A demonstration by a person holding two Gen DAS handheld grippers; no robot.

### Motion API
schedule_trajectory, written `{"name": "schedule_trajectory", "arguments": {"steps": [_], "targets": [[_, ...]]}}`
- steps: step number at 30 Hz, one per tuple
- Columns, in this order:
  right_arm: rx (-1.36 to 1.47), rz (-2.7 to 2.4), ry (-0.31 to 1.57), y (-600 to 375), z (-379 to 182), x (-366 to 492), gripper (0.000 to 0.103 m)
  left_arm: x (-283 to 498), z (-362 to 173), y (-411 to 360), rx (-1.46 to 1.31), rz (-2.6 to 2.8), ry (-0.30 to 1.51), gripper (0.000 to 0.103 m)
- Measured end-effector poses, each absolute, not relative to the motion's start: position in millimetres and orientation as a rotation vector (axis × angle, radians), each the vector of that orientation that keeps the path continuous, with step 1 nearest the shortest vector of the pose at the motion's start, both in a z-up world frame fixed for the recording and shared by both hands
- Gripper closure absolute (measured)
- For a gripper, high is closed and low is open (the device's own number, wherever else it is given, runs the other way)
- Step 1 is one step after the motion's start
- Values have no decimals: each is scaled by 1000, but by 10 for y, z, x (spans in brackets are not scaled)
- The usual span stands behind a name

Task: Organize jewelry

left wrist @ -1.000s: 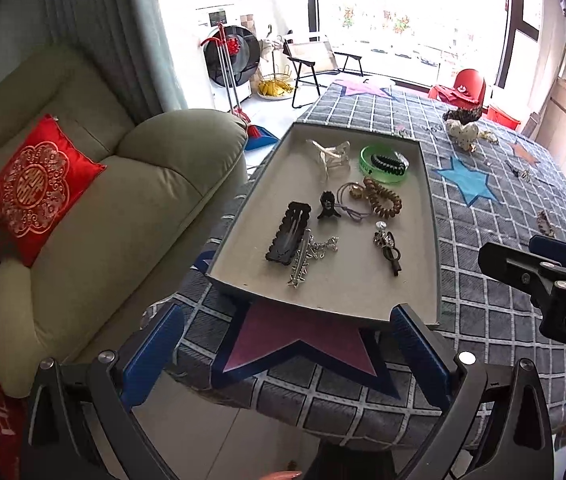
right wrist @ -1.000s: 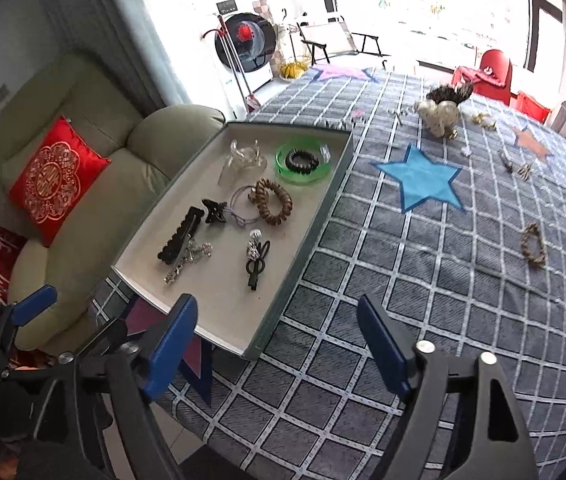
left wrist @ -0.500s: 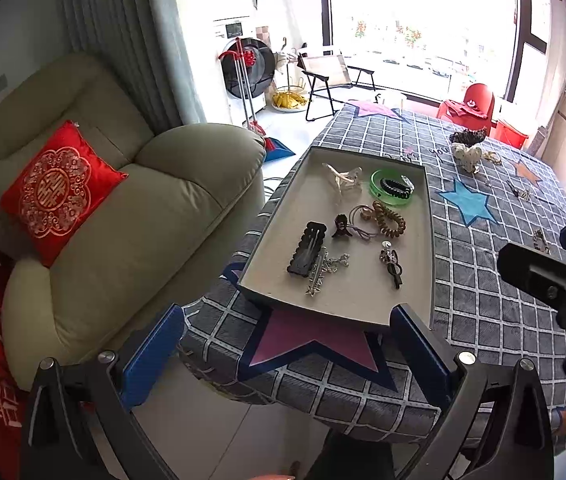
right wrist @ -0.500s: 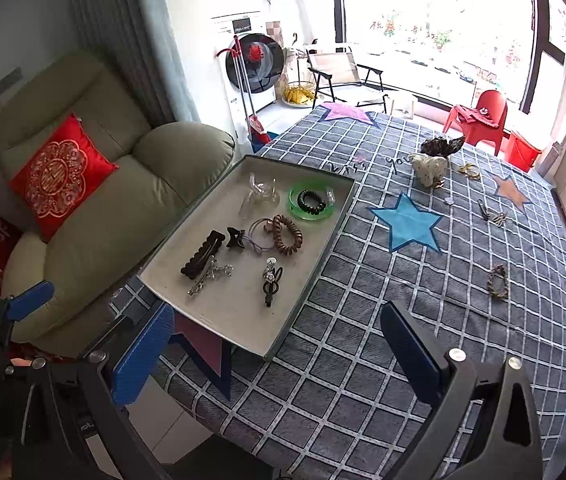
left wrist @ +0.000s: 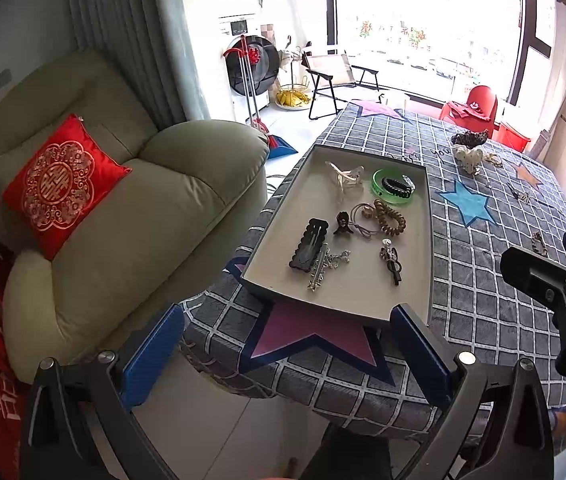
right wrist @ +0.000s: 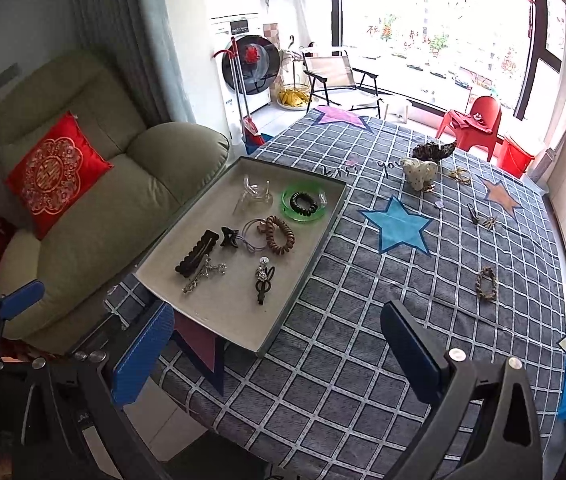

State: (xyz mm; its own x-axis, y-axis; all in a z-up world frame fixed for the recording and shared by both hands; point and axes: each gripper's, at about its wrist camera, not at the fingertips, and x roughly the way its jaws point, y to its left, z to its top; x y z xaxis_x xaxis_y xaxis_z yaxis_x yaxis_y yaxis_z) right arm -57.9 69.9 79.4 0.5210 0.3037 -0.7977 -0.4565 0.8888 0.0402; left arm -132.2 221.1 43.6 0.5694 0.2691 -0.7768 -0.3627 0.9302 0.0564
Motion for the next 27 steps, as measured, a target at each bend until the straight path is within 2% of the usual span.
{"name": "schedule_trajectory", "arguments": {"steps": [27], "targets": [[-185,455,921,705,773,-580,0,-1350,372,2248,-115,389,903,0]]}}
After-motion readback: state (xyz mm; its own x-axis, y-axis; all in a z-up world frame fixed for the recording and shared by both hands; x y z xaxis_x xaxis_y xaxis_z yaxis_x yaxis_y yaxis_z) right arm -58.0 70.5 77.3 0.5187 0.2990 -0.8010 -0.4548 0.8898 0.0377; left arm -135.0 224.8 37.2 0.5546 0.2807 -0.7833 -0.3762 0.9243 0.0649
